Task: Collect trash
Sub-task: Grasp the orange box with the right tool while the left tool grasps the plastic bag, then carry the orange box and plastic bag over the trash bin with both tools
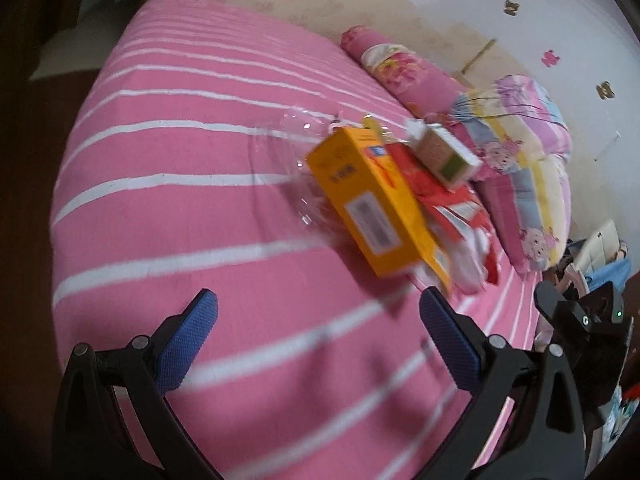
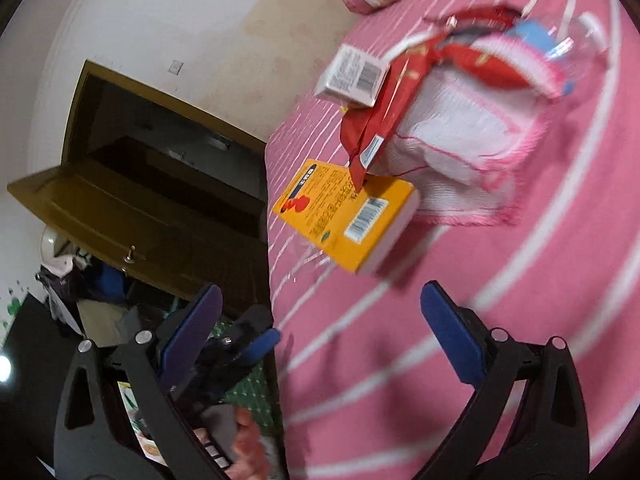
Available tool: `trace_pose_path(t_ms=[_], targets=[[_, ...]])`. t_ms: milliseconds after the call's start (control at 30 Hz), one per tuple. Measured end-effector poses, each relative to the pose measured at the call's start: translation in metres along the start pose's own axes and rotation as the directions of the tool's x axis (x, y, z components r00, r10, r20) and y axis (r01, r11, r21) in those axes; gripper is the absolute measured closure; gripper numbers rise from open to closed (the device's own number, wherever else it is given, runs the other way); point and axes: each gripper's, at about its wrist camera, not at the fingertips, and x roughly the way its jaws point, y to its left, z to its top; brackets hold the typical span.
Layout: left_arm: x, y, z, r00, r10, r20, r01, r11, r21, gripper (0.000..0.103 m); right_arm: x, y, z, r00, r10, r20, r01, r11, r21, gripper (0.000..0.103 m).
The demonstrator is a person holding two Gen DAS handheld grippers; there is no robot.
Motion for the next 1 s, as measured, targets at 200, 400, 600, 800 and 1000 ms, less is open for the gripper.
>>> trace_pose_path(t_ms=[200,400,600,800,1000], targets=[[0.025,0.024,0.031,0.998,-0.062,-0.011,0.061,0.994,-0.093,0.006,0.038,-0.018,0.020,1.000,0.015,-0.012,-0.014,0.996,0.085,0.006],[0.053,0.031,0.046,0.992,-0.114,-0.053,0.105,0.983,-0.154,0.039,0.064,-0.019,0.032,0.999,-0.011,-0.044,0.013,0.999,0.051,0.044],[0.068,0.035,0.046,0.983,-0.165,-0.080,0.148,0.972,-0.183,0.089,0.064,-0.019,0.029,1.000,0.013,-0.024,-0.013,1.000,0.024,0.078],[0.048,0.026,0.039,0.986,-0.161,-0.051,0.152,0.978,-0.143,0.097,0.056,-0.001,0.020,0.999,0.038,-0.009,-0.038,0.999,-0.036,0.089],[0.003,0.028,0.015,0.984,-0.179,-0.013,0.174,0.969,-0.176,0.099,0.027,0.023,-0.005,0.999,0.039,0.008,-0.038,0.994,-0.103,0.097]])
